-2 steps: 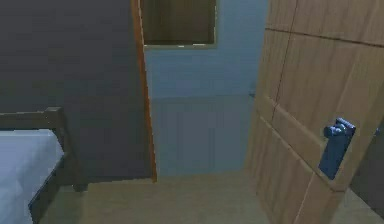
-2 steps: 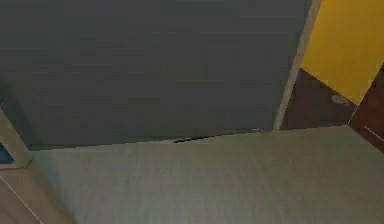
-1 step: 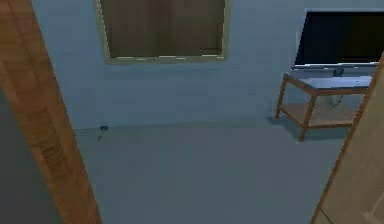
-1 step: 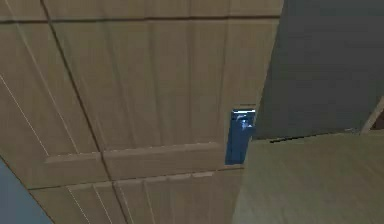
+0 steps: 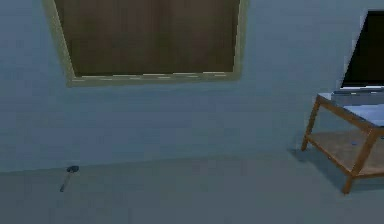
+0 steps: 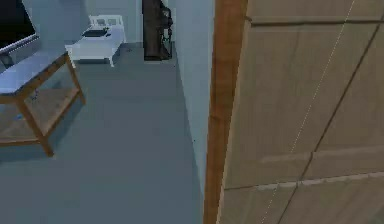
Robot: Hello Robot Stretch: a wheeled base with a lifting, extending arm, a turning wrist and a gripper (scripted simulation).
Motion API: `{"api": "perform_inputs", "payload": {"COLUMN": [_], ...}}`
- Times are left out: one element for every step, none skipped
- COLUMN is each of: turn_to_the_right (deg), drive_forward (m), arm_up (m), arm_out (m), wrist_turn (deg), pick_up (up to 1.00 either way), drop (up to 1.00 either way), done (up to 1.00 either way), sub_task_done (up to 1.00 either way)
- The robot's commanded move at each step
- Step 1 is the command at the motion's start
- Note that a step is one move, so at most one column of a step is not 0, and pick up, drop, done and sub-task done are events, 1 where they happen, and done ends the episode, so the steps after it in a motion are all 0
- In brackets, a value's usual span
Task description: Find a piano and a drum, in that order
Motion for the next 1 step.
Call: {"api": "perform_inputs", "payload": {"turn_to_the_right": [45.0], "drive_forward": [0.00], "arm_up": [0.00], "arm_out": [0.00], "wrist_turn": [0.0], "pick_up": [0.00], "drop": [0.00], "done": [0.00], "sub_task_done": [0.00]}}
